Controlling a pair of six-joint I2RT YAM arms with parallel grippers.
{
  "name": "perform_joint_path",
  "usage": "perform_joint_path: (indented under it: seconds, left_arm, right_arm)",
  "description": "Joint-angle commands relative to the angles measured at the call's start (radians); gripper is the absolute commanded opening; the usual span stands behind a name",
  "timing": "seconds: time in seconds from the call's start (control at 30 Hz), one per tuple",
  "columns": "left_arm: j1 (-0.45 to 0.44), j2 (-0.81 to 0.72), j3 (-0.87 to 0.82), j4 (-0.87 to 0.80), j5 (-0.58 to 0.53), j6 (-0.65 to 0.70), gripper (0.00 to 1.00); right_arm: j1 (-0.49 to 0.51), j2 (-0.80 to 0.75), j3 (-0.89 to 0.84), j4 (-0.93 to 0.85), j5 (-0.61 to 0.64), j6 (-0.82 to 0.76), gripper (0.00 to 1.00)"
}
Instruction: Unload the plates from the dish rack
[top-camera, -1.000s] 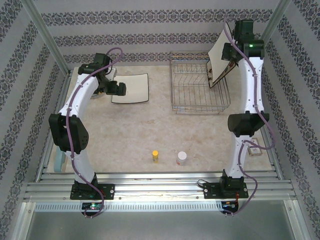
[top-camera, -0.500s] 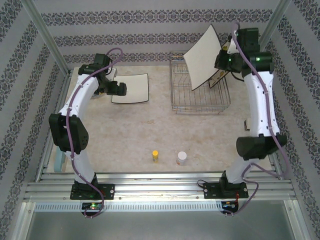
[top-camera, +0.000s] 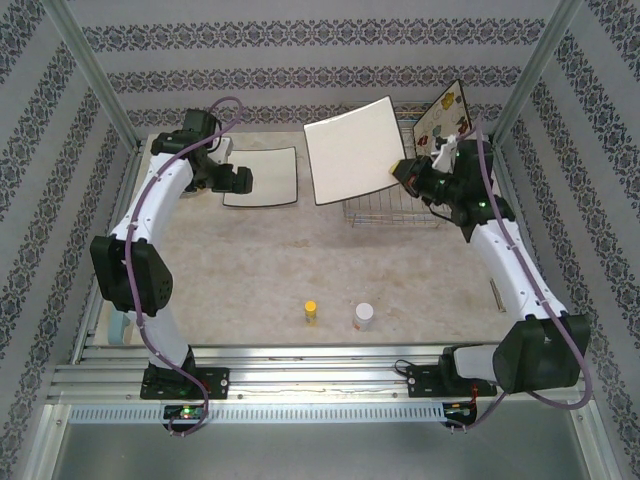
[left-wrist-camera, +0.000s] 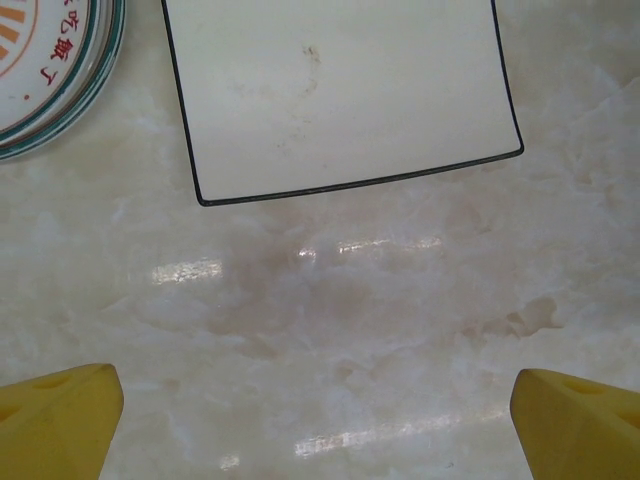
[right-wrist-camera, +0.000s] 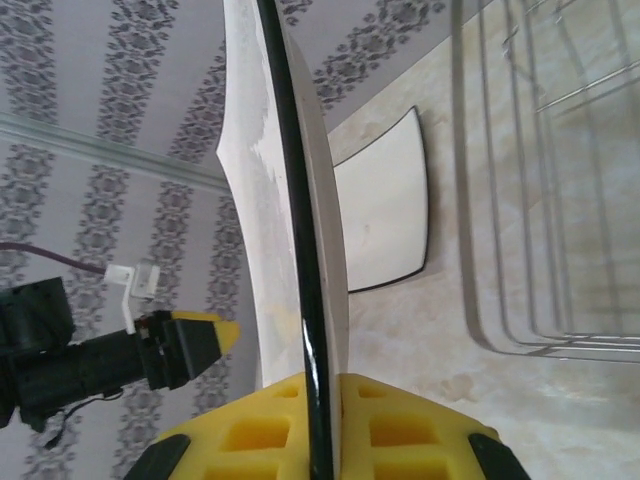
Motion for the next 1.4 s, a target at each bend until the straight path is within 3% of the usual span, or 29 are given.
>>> perform_joint_path:
  seconds: [0.0,0.17,0.3,0.5,0.63,0.73,1.0,1.37]
  left_arm:
    - [-0.010,-0.032,0.036,-0.011,0.010,-0.003,1.00]
    - [-0.014,-0.051,0.033,-0.015,0.027,-0.009,1.00]
    - [-0.013,-0.072,0.010,0.032,0.110,-0.023,1.00]
    - [0.011,-0.078,-0.062,0.174,0.392,-0.112,1.00]
    - [0.039,-0.105,-0.196,0.423,0.633,-0.273,1.00]
    - [0.052,-0.124,-0.295,0.634,0.738,-0.418,1.00]
    - [0.057,-0.108,-0.418,1.033,0.853,-0.688,1.00]
    - [0.054,-0.079,-0.448,1.110,0.868,-0.731,0.99]
  right_arm:
    - [0.006,-0.075,-0.065,0.443,-0.097,0.137,0.00]
    - [0.008,-0.057,-0.172,0.608,-0.102,0.206,0.00]
    - [0.009,-0.038,-0.205,0.652,-0.114,0.215,0.00]
    - [0.016,0.003,-0.222,0.716,-0.138,0.232,0.00]
    - [0.021,0.031,-0.208,0.766,-0.152,0.263,0.00]
    - [0.031,0.047,-0.190,0.771,-0.163,0.266,0.00]
    - [0.074,0.097,-0.142,0.772,-0.162,0.262,0.00]
    - [0.166,0.203,-0.062,0.788,-0.154,0.253,0.00]
